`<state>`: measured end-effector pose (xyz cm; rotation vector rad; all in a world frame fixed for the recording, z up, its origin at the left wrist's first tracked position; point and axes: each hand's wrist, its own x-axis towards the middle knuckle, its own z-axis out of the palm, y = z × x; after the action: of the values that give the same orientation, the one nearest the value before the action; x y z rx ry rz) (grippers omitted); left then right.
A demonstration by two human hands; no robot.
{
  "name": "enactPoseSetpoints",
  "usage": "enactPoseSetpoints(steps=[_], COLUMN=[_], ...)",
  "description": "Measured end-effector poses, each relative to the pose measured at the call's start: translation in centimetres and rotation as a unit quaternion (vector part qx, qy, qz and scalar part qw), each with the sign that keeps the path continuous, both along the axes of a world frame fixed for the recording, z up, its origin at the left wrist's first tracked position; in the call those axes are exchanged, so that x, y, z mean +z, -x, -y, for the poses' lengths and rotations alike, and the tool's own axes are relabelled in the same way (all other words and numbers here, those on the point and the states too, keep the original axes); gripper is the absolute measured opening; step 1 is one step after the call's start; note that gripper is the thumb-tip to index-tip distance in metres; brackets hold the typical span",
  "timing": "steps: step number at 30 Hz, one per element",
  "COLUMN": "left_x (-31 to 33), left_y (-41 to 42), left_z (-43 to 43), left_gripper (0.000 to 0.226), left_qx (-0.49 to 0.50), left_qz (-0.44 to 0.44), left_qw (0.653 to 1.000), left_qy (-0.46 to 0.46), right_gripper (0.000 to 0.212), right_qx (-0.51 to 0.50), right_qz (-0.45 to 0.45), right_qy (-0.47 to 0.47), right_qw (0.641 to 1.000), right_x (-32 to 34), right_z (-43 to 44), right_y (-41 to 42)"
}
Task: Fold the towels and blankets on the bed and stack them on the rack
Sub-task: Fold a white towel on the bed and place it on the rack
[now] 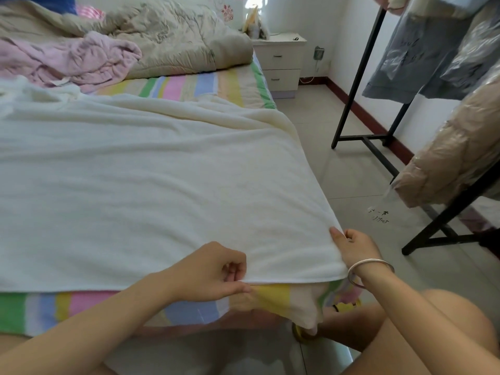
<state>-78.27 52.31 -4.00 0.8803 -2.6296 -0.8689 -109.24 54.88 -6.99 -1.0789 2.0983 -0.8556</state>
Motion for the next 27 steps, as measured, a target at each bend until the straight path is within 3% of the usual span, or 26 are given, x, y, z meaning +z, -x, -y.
enactPoseSetpoints(steps=[3, 7, 9, 10, 13, 16, 19, 22, 27], left_x=[0.3, 1.1, 2.2, 2.9, 4.3, 4.9, 4.7, 4.0, 3.5], left_y=[0.1, 0.8, 1.3, 1.6, 2.2, 1.8, 1.2, 0.7, 0.0], left_z=[-0.5, 0.1, 1.0, 1.6, 5.2, 10.4, 15.8, 21.2, 32.8], left_gripper=[0.023, 0.029, 0.035, 0.035, 0.025, 0.012, 0.011, 0.015, 0.017], left_qx=[0.010, 0.027, 0.048, 0.063, 0.174, 0.309, 0.376, 0.419, 0.464], left_qz=[-0.014, 0.029, 0.049, 0.048, -0.023, -0.088, -0.075, -0.042, -0.023], left_qw=[0.995, 0.978, 0.954, 0.949, 0.956, 0.935, 0.920, 0.906, 0.882], left_qy=[-0.096, -0.205, -0.291, -0.306, -0.236, -0.151, -0.085, -0.035, 0.074], right_gripper=[0.041, 0.034, 0.023, 0.031, 0.054, 0.052, 0.052, 0.045, 0.025], right_qx=[0.006, -0.002, 0.005, 0.014, 0.081, 0.197, 0.265, 0.273, 0.204], right_qz=[-0.016, 0.018, -0.048, -0.084, -0.181, -0.235, -0.262, -0.290, -0.304], right_qy=[-0.006, -0.059, -0.072, -0.061, 0.016, 0.040, 0.016, 0.051, 0.225], right_qw=[1.000, 0.998, 0.996, 0.995, 0.980, 0.951, 0.928, 0.916, 0.903], right_x=[0.0, 0.2, 1.4, 2.2, 4.5, 5.5, 5.2, 4.6, 5.1], right_z=[-0.1, 0.6, 1.2, 1.7, 4.8, 9.5, 14.1, 19.2, 31.6], right_y=[0.0, 0.6, 0.9, 0.7, -1.3, -5.4, -9.0, -10.3, -9.3])
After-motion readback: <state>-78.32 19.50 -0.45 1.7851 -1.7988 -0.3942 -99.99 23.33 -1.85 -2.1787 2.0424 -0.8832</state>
